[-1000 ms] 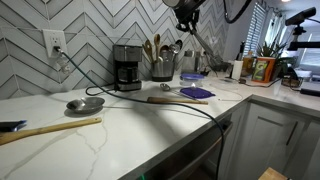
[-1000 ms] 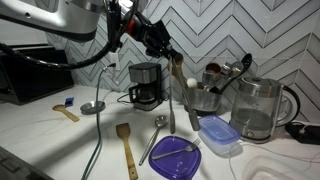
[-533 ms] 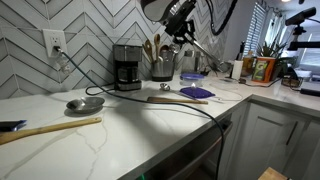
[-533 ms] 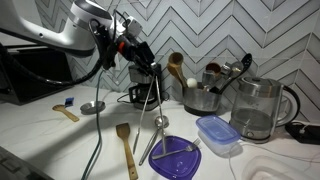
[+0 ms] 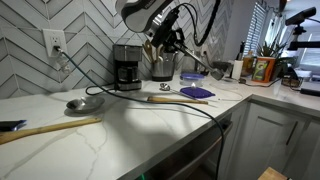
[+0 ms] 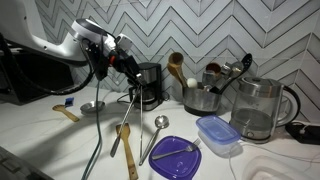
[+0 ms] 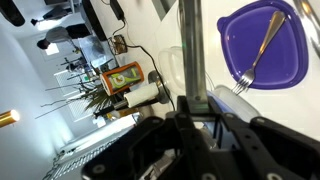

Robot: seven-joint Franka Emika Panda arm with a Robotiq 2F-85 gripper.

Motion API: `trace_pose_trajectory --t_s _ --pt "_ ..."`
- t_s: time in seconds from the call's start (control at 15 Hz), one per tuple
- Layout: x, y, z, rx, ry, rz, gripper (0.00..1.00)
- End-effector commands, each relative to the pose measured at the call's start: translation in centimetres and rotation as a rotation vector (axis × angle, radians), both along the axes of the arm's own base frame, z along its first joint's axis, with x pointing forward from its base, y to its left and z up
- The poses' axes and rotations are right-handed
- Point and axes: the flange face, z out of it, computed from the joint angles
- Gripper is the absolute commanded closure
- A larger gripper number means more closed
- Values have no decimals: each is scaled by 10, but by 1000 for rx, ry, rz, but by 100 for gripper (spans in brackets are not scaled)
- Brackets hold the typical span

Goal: Take the pair of tongs out of the utensil holder and put it on the counter

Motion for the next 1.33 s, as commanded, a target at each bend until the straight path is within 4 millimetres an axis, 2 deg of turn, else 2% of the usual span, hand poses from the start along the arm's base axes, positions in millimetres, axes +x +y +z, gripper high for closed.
trace_pose_trajectory --t_s 0.0,0.2,0.27,0.33,0.53,0.87,1.27 --pt "1 3 -1 0 3 4 78" --pt "1 3 0 0 2 4 78" --pt "4 10 -4 0 9 33 95" --pt "7 17 -7 -15 9 50 95" --pt "11 52 -21 -28 34 125 95" --pt "10 110 -55 -55 103 253 95" --pt "15 159 -96 -141 148 460 95"
